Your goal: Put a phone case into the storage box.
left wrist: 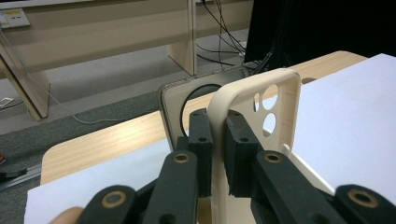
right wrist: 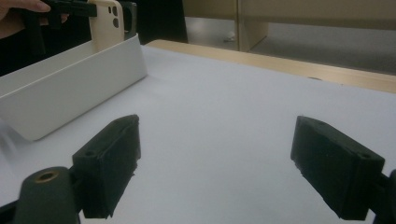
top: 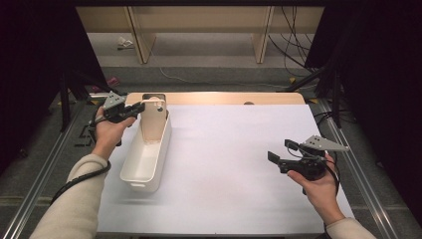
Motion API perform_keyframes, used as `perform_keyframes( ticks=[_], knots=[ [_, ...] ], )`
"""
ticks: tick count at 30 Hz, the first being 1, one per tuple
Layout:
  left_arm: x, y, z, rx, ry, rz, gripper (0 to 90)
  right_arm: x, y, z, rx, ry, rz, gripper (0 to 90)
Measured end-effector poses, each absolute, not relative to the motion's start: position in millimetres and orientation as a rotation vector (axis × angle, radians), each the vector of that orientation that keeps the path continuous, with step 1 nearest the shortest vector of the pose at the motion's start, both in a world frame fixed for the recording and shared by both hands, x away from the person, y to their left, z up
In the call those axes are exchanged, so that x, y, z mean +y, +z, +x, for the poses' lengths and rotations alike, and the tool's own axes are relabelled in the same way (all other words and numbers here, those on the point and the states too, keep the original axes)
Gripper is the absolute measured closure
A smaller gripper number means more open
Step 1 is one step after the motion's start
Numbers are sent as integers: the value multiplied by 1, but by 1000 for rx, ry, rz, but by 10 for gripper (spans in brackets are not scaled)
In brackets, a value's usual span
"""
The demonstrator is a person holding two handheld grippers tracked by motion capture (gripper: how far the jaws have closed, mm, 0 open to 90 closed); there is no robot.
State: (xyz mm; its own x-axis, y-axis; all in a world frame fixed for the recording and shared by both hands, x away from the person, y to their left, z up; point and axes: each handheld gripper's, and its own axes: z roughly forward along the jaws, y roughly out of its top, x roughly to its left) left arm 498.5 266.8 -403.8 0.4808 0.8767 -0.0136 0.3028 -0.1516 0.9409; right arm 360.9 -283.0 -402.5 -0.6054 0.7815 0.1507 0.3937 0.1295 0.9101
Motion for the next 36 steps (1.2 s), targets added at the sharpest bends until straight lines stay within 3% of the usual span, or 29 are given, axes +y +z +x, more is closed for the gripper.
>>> perform_keyframes(
  ticks=[36],
  knots=[
    [260,-405,517,1024,800,1790,777,-284,-403,361,2053,1468,1136,167]
  ],
)
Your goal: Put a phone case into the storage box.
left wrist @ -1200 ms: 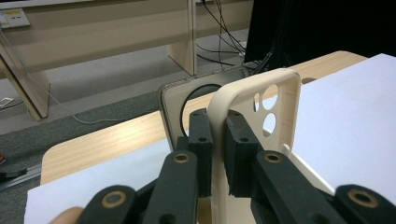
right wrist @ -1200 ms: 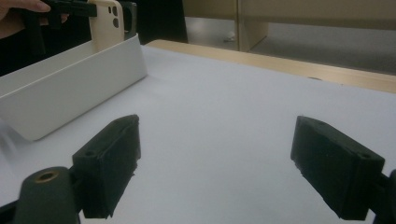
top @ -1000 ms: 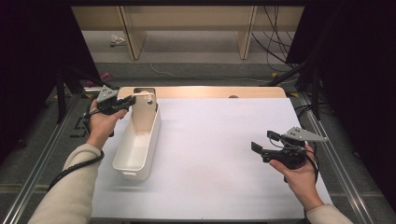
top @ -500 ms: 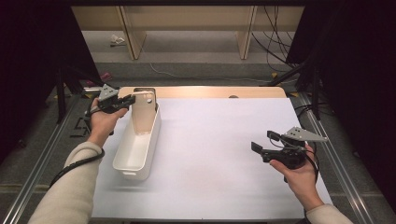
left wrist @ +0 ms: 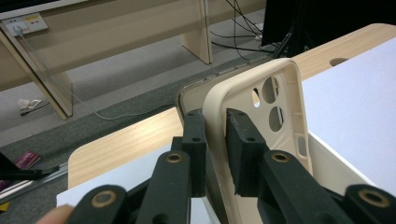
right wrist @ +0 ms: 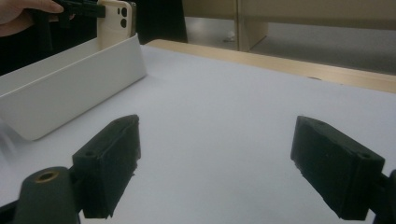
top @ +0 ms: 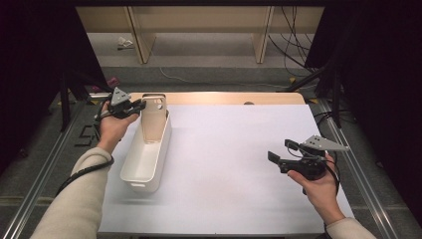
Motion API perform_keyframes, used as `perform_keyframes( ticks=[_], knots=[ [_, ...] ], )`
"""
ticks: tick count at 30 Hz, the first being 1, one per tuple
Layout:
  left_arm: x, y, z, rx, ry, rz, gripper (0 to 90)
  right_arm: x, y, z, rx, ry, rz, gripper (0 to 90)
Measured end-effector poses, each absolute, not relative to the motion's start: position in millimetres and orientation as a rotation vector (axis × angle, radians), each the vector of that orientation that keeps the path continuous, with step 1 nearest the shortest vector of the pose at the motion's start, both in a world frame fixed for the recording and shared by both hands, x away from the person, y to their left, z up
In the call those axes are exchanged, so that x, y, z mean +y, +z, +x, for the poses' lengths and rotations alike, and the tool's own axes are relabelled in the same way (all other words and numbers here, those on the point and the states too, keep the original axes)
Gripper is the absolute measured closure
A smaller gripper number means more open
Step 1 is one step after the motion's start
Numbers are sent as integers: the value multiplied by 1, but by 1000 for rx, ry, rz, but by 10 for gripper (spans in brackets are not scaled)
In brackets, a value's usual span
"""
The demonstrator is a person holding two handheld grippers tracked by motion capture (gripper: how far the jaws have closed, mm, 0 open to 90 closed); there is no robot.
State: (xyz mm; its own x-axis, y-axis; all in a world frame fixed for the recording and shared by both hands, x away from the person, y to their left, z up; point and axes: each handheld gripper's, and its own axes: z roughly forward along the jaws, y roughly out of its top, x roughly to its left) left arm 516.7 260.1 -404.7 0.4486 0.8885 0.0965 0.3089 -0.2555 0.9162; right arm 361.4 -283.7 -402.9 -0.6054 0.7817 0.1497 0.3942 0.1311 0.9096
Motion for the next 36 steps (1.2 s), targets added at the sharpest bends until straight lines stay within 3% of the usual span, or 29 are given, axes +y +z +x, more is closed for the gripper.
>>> perform_keyframes(
  ticks=[6,26,36],
  knots=[
    [257,-404,519,1030,828,1809,758,-284,-403,361,2052,1471,1136,167],
    [257,-397,517,1080,876,1806,522,-283,-403,362,2053,1471,1138,167],
    [260,-390,504,1094,809,1802,362,-283,-403,362,2054,1467,1137,167]
  ],
)
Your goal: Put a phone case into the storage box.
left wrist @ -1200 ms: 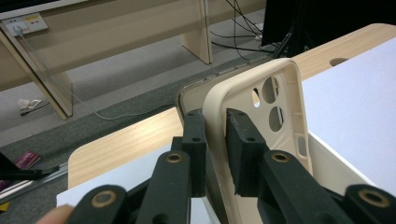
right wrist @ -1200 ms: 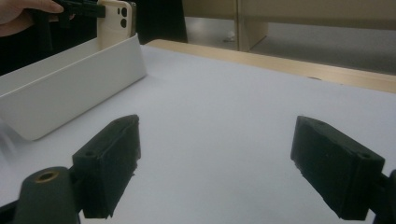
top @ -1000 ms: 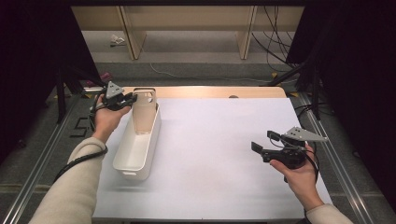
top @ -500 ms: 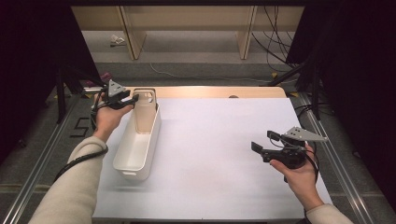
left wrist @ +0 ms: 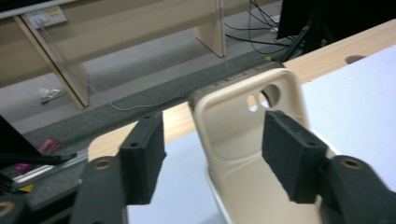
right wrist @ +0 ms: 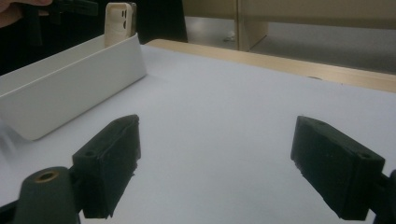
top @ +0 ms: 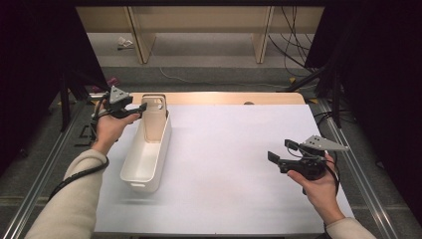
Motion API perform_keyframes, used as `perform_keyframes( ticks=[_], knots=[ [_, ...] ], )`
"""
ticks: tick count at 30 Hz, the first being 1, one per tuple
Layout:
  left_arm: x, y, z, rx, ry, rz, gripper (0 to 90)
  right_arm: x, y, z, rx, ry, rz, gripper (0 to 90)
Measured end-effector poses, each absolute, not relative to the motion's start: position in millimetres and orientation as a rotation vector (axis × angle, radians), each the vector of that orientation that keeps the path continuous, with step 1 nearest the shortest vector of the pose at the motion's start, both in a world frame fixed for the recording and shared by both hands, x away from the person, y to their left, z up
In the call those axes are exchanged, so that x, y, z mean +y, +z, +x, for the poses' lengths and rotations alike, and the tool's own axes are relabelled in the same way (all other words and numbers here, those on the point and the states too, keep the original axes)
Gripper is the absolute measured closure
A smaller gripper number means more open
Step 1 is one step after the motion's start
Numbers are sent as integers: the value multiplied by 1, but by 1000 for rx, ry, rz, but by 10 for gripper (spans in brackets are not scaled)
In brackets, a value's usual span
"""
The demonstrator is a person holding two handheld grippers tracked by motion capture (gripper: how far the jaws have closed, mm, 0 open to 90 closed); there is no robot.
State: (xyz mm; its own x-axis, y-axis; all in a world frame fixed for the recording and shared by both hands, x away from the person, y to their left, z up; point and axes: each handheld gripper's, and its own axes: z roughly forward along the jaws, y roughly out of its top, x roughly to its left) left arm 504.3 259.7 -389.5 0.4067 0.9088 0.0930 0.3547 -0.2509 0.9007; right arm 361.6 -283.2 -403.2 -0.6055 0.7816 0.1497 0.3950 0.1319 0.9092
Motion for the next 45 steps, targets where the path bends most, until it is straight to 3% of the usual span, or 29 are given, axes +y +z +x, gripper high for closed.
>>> perform_keyframes(
  ticks=[6,10,30,40,45],
  knots=[
    [257,-385,494,1109,724,1810,206,-283,-403,362,2054,1467,1137,166],
    [253,-377,483,1080,687,1809,159,-283,-403,361,2053,1466,1137,166],
    [230,-369,414,950,627,1797,150,-282,-403,361,2063,1458,1131,166],
    [222,-373,391,932,590,1794,33,-281,-404,362,2077,1445,1120,164],
    [218,-377,380,904,588,1806,16,-281,-404,362,2081,1444,1122,163]
  ],
)
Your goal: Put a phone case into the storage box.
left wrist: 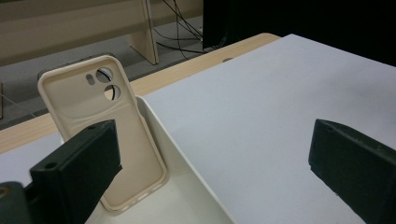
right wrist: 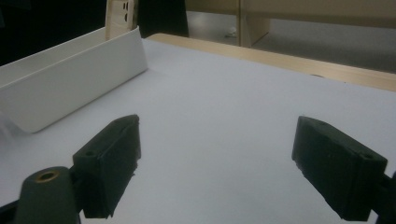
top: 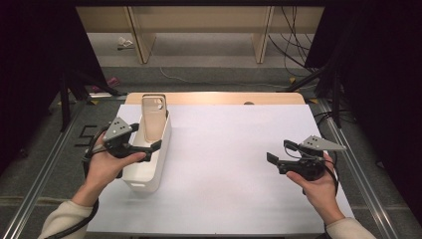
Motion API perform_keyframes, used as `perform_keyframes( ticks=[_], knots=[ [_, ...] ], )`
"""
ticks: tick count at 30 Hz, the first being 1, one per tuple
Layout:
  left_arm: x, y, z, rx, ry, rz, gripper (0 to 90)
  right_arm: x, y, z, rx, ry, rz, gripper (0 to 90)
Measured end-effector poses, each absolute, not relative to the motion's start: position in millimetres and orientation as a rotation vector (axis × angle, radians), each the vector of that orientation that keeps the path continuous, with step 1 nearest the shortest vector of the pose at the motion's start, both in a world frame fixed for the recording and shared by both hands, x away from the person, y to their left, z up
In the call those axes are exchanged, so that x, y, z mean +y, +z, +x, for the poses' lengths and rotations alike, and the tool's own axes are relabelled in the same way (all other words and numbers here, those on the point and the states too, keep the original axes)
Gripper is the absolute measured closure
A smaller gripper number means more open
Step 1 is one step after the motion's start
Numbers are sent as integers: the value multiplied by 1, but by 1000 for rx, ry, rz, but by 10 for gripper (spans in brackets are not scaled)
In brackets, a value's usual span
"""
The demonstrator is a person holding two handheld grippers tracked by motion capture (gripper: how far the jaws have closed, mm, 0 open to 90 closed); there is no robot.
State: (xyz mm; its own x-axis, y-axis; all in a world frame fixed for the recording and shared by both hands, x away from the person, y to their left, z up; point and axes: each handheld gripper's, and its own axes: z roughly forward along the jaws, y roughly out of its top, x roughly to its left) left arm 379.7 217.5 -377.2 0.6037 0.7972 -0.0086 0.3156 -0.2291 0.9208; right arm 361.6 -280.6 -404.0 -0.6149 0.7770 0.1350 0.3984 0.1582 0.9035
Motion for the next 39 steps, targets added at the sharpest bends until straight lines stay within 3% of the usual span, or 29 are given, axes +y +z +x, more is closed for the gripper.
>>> perform_keyframes(
  ticks=[24,39],
  knots=[
    [195,-398,335,784,601,1810,23,-278,-405,361,2117,1425,1093,163],
    [196,-411,325,796,581,1806,32,-274,-408,359,2163,1417,1067,163]
  ],
)
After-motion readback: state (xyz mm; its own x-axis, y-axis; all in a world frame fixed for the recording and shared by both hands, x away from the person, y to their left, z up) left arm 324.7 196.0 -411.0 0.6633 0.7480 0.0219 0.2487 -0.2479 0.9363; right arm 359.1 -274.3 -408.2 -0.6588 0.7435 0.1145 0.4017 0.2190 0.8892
